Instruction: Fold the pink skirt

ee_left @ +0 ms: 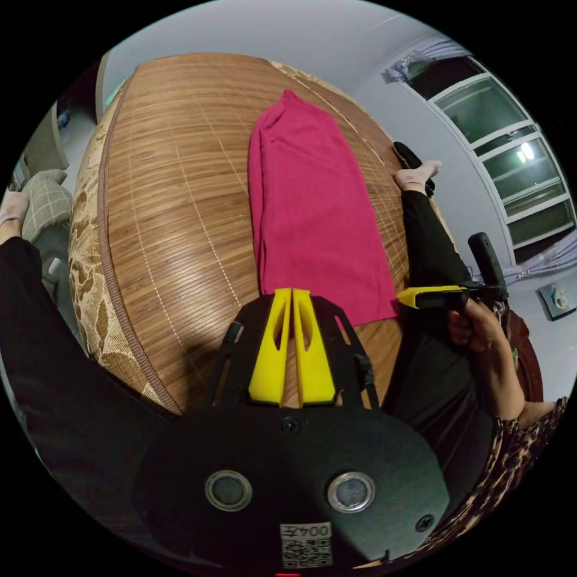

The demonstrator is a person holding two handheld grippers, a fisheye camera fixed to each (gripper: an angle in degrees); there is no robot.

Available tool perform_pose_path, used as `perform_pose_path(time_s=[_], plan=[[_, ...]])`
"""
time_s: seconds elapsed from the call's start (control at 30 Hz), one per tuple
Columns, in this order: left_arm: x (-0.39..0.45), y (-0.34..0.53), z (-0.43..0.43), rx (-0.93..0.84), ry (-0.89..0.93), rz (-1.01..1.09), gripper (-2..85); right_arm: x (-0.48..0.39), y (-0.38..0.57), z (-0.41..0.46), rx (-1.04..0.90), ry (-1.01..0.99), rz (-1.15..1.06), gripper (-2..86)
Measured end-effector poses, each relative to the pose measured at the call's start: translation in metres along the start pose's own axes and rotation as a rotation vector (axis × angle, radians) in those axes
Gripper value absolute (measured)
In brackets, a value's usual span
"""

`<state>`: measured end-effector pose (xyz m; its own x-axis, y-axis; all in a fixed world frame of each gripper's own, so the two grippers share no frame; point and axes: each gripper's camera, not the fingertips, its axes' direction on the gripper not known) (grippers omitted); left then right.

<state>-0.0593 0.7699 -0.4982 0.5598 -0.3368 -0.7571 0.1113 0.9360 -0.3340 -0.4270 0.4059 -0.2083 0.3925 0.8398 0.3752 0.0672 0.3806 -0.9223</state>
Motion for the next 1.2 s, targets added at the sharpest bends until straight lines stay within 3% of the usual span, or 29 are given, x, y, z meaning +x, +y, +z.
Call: perform_pose_path(time_s=[0.2,0.3,0.63,0.77,0.97,1.2], plan=[[-0.004,-0.008,0.002,0.0,0.006,-0.023,0.2,-0.017,-0.01,-0.01,-0.005,0.093,-0.049,4.5],[-0.004,-0.014,0.005,-0.012,0.011,-0.026,0.2,-0.025,-0.015,-0.003,-0.067,0.195,-0.057,4.5],[0.0,-0.026,0.002,-0.006,0.007,-0.018,1.1,-0.035,-0.021,-0.025,-0.078,0.236,-0.07,6.4],[-0.006,-0.025,-0.019,0.099,0.02,-0.06,3.9,-0.036,-0.011,-0.055,0.029,0.195,-0.079,8.9],[-0.021,-0.036,-0.008,0.041,0.059,-0.131,8.1,-0.003,-0.024,-0.061,0.018,0.043,0.013,10.8],[-0.007,-0.052,0.008,-0.028,0.017,-0.096,8.8,-0.002,-0.038,-0.059,-0.044,0.044,-0.002,8.8]])
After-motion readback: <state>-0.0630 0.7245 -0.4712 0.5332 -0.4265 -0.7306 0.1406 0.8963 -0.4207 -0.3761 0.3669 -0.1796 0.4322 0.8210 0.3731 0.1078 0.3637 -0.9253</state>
